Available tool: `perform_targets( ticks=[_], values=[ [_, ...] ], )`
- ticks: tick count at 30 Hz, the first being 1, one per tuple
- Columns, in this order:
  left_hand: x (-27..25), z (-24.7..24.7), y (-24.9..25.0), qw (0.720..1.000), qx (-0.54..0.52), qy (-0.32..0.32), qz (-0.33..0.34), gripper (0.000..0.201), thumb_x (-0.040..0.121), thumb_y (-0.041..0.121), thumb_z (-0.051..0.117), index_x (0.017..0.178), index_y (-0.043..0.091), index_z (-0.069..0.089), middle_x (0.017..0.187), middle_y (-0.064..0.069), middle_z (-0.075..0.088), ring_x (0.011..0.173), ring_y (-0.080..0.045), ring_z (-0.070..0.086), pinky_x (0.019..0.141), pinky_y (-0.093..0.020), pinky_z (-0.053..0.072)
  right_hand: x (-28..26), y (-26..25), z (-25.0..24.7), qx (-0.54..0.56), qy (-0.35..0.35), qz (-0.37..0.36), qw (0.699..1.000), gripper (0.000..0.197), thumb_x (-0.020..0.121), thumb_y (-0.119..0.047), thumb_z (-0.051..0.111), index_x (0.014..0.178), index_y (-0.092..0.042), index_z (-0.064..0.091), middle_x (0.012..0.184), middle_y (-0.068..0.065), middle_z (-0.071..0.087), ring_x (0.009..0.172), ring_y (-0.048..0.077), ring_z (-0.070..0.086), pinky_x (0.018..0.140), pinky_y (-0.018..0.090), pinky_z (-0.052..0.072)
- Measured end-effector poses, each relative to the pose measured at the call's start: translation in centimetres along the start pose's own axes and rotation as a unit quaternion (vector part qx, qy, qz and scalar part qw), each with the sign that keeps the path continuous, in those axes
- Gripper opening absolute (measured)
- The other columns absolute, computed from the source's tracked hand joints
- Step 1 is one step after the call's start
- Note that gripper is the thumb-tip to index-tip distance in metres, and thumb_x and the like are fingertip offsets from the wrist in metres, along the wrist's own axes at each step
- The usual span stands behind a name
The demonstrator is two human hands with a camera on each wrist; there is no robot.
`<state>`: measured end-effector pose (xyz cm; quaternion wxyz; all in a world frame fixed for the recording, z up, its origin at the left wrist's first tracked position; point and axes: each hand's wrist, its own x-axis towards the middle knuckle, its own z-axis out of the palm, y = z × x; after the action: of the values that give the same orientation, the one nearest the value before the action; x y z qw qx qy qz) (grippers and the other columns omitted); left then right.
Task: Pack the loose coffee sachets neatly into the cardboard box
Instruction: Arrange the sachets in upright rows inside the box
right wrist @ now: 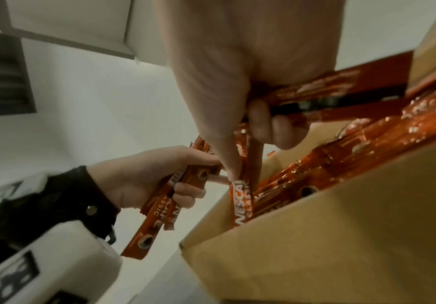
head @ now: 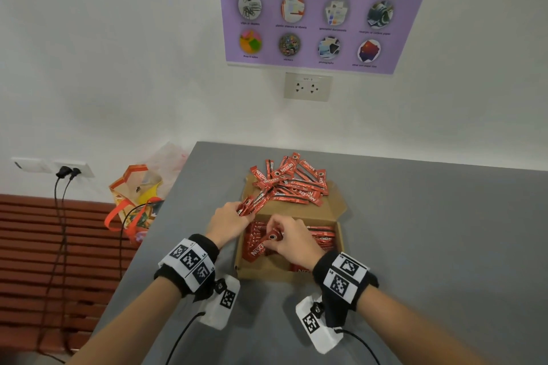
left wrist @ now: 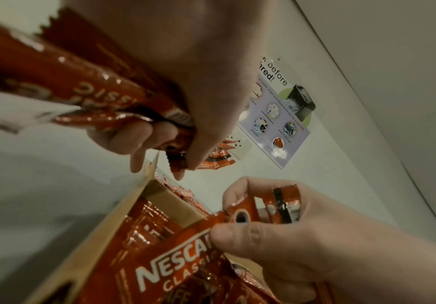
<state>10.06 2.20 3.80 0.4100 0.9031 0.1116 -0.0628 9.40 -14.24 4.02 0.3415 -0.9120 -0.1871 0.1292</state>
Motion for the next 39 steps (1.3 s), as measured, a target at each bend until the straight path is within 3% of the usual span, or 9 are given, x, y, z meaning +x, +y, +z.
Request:
perform_targets(
  ticks=[2, 6, 11, 19, 25, 28, 31, 35, 39],
  values=[
    [0.1, 0.2, -0.1, 1.000, 0.003, -0.013, 0.001, 0.017, 0.091, 0.027, 0.058, 0.076, 0.018, 0.058, 0.085, -0.002, 0.064, 0.078, -0.019, 0.058, 0.062, -0.023, 0.039, 0.0, 0.5, -0.3, -0.061, -0.007, 0.014, 0.998, 0.016, 0.075, -0.023, 0.074, 0.076, -0.026, 0.059, 0.090, -0.004, 0.066, 0.084, 0.015, 0.061, 0.077, 0.033, 0.051],
    [0.4, 0.6, -0.3, 1.000, 0.003, -0.030, -0.004, 0.014, 0.091, 0.028, 0.057, 0.084, 0.016, 0.059, 0.089, -0.002, 0.065, 0.079, -0.018, 0.060, 0.068, -0.024, 0.044, 0.0, 0.8, -0.6, -0.140, -0.029, 0.014, 0.990, 0.003, 0.076, -0.021, 0.070, 0.075, -0.019, 0.068, 0.086, -0.002, 0.070, 0.082, 0.017, 0.064, 0.077, 0.032, 0.053],
    [0.6, 0.7, -0.2, 0.999, 0.039, -0.026, -0.002, 0.016, 0.093, 0.029, 0.054, 0.087, 0.015, 0.058, 0.086, 0.001, 0.063, 0.073, -0.013, 0.057, 0.060, -0.017, 0.041, 0.8, -0.3, 0.1, -0.207, -0.047, -0.008, 0.977, 0.012, 0.079, -0.021, 0.066, 0.085, -0.011, 0.064, 0.089, 0.004, 0.068, 0.083, 0.025, 0.064, 0.077, 0.037, 0.053],
    [0.6, 0.7, -0.4, 0.998, 0.054, -0.023, -0.005, 0.016, 0.092, 0.028, 0.054, 0.084, 0.016, 0.058, 0.081, 0.002, 0.061, 0.072, -0.013, 0.056, 0.066, -0.023, 0.041, 1.6, -1.4, 1.0, -0.280, -0.063, -0.047, 0.957, 0.022, 0.083, -0.025, 0.064, 0.094, -0.007, 0.059, 0.100, 0.012, 0.065, 0.091, 0.033, 0.062, 0.078, 0.040, 0.051],
    [0.2, -0.1, 0.0, 0.999, 0.038, 0.010, 0.030, 0.027, 0.093, 0.026, 0.054, 0.067, 0.025, 0.047, 0.068, 0.010, 0.055, 0.060, -0.003, 0.051, 0.051, -0.016, 0.033, 2.3, 0.0, -2.7, -0.190, -0.029, 0.013, 0.981, 0.013, 0.080, -0.029, 0.071, 0.083, -0.019, 0.064, 0.084, -0.005, 0.065, 0.082, 0.012, 0.062, 0.074, 0.026, 0.053],
    [0.1, -0.1, 0.2, 0.999, 0.022, -0.014, 0.043, 0.025, 0.094, 0.026, 0.053, 0.069, 0.026, 0.047, 0.072, 0.008, 0.058, 0.061, -0.003, 0.053, 0.052, -0.014, 0.036, 2.4, 2.3, -6.6, -0.192, 0.018, 0.068, 0.979, 0.012, 0.078, -0.026, 0.074, 0.084, -0.020, 0.065, 0.087, -0.007, 0.065, 0.084, 0.010, 0.062, 0.075, 0.025, 0.051],
    [0.3, 0.4, 0.1, 0.999, 0.015, -0.032, 0.040, 0.022, 0.094, 0.027, 0.053, 0.073, 0.025, 0.048, 0.072, 0.011, 0.057, 0.062, -0.001, 0.054, 0.053, -0.013, 0.037, 2.0, 4.2, -8.2, -0.195, 0.008, 0.099, 0.976, 0.016, 0.074, -0.027, 0.077, 0.083, -0.022, 0.065, 0.089, -0.006, 0.065, 0.086, 0.012, 0.062, 0.080, 0.029, 0.052],
    [0.6, 0.8, -0.3, 0.998, 0.021, -0.041, 0.032, 0.010, 0.094, 0.029, 0.053, 0.090, 0.020, 0.054, 0.082, 0.007, 0.060, 0.065, 0.000, 0.055, 0.057, -0.013, 0.041, 1.0, 4.7, -7.4, -0.213, -0.052, 0.074, 0.973, 0.021, 0.073, -0.033, 0.077, 0.088, -0.021, 0.069, 0.084, -0.010, 0.059, 0.080, 0.009, 0.057, 0.075, 0.025, 0.048],
    [0.7, 0.9, -0.5, 0.998, 0.024, -0.044, 0.031, 0.010, 0.094, 0.029, 0.053, 0.090, 0.020, 0.053, 0.082, 0.007, 0.061, 0.067, -0.003, 0.057, 0.058, -0.013, 0.043, 1.0, 5.0, -6.3, -0.258, -0.008, 0.040, 0.965, 0.015, 0.080, -0.029, 0.071, 0.093, -0.022, 0.070, 0.096, -0.005, 0.063, 0.085, 0.012, 0.059, 0.077, 0.025, 0.049]
  ],
)
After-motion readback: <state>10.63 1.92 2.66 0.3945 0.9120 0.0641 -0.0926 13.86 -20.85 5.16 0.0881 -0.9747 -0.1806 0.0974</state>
